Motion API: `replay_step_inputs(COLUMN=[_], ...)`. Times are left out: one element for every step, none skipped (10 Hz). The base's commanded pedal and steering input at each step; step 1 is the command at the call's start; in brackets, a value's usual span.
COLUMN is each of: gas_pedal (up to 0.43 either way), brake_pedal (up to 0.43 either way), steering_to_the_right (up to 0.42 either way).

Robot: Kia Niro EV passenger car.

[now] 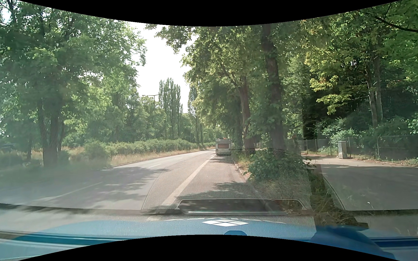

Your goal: Follow the waypoints while adhering to traffic rules and regulations

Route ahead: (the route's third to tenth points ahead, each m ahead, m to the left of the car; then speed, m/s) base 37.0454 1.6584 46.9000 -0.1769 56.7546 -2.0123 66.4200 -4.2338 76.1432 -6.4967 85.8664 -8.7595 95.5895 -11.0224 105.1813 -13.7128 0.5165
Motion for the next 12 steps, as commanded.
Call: replay_step_inputs(gas_pedal=[0.268,0.287,0.287,0.311,0.311,0.319,0.331,0.339,0.35,0.37,0.37,0.398], brake_pedal=[0.0,0.0,0.0,0.0,0.0,0.0,0.0,0.0,0.0,0.0,0.0,0.0], steering_to_the_right=[-0.067,-0.086,-0.096,-0.109,-0.117,-0.118,-0.116,-0.116,-0.116,-0.116,-0.115,-0.115])
